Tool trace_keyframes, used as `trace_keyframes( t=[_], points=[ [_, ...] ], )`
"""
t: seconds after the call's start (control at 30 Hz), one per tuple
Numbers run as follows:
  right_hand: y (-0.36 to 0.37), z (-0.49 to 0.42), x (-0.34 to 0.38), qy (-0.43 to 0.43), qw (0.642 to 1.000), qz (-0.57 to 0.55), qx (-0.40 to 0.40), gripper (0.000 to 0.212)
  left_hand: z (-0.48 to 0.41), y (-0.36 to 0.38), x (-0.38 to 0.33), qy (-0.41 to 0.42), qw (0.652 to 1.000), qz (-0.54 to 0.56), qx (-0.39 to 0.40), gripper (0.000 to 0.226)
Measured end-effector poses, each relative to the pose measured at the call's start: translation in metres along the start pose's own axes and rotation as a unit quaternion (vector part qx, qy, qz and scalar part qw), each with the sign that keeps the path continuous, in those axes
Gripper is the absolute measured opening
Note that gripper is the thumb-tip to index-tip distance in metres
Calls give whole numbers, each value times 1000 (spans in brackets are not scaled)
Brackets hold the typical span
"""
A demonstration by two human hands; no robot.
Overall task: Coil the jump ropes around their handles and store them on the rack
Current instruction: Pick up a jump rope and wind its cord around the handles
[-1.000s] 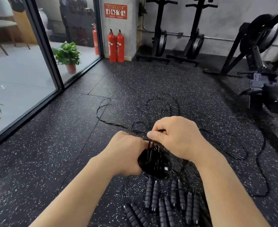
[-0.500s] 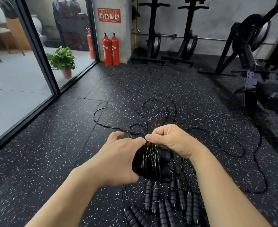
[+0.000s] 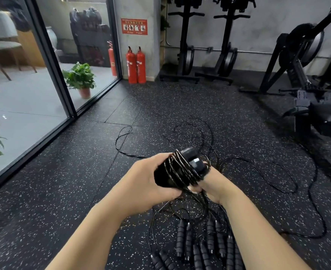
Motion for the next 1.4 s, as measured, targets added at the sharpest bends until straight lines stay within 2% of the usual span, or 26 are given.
trace_keyframes(
  t=[0.1,0.2,0.3,0.47,0.57,0.67,0.8,0.93,1.07,1.17,1.3,1.4],
  points=[
    [6,-1,-7,53,998,13,-10,37,-6,-12,10,-19,999,18,-45,40],
    [8,4,-6,50,987,138,-67,46,-12,-25,24,-51,995,19,-85,35],
    [7,18,5,3,946,301,-124,45,-13,-33,33,-82,990,16,-109,32],
    [16,45,28,0,895,423,-141,47,-18,-38,45,-110,985,-22,-131,30],
    [16,61,48,-27,861,480,-167,47,-19,-36,45,-119,980,-74,-141,30],
    [11,74,68,-58,820,532,-201,41,-19,-33,42,-134,961,-198,-140,31],
    [0,79,84,-104,791,551,-244,40,-19,-19,32,-113,944,-295,-92,35],
    [-12,68,79,-126,802,527,-253,35,-18,4,18,-38,923,-382,-8,33],
    [-16,53,67,-144,840,474,-222,34,-15,16,11,0,910,-410,61,33],
    [-17,39,54,-159,879,408,-190,35,-10,18,6,33,908,-410,85,20],
    [-16,30,48,-174,952,227,-110,29,-4,19,2,58,928,-358,91,19],
    [-23,26,40,-141,980,118,-70,37,-2,21,2,67,950,-291,92,34]
  ],
)
Point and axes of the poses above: each hand's wrist, its own z-axis away from the middle knuckle, its own y-axis out of the palm, x = y × z, the point moved 3 cm from there along -z, towards the middle knuckle, and after that the axes turned 15 degrees about z, right-handed, at the moved point
